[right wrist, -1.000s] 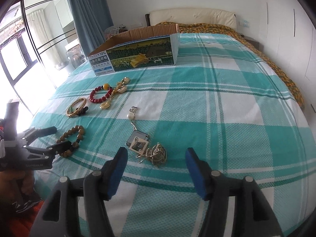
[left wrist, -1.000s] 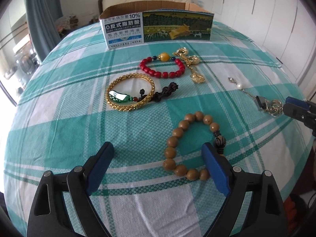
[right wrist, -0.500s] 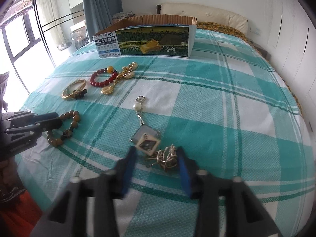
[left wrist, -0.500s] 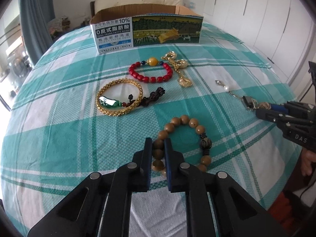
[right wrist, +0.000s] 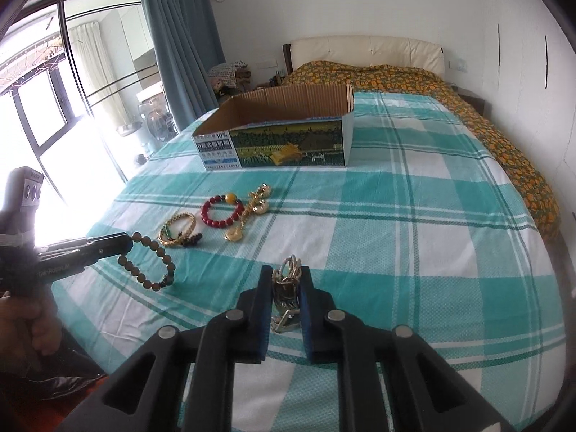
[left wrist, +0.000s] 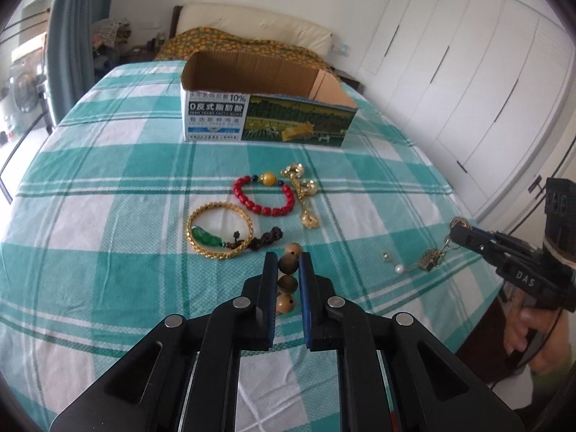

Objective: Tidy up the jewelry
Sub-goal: 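Grasp the small wooden bead bracelet with the left tool while the right tool regrasps the keychain, then carry the wooden bracelet into the box with the left tool while the right tool drops the keychain in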

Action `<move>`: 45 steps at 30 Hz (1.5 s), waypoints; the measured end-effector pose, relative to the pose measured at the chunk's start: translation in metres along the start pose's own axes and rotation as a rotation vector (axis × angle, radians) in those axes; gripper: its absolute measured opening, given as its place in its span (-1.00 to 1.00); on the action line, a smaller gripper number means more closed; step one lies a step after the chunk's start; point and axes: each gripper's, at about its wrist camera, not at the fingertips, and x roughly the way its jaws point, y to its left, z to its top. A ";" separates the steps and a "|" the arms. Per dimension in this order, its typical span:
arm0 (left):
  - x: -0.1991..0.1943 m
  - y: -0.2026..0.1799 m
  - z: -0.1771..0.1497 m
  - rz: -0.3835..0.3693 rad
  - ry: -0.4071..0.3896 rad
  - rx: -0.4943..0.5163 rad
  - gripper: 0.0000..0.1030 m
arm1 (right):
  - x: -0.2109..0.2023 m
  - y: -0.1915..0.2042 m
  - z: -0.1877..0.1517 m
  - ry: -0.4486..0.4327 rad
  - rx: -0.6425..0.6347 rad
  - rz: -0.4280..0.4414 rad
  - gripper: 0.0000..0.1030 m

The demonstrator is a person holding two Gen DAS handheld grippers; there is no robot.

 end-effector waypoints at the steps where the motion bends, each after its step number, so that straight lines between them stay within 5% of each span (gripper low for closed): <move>1: -0.004 0.000 0.003 -0.006 -0.008 -0.006 -0.81 | -0.003 0.002 0.004 -0.008 -0.003 0.007 -0.73; 20: -0.040 0.017 0.052 -0.021 -0.076 -0.033 -0.81 | -0.027 0.042 0.061 -0.065 -0.095 0.079 -0.73; 31: -0.047 0.019 0.131 -0.022 -0.149 0.029 -0.81 | -0.020 0.061 0.140 -0.110 -0.206 0.101 -0.73; 45: 0.050 0.043 0.248 0.064 -0.113 0.067 -0.81 | 0.078 0.039 0.266 -0.057 -0.255 -0.021 -0.73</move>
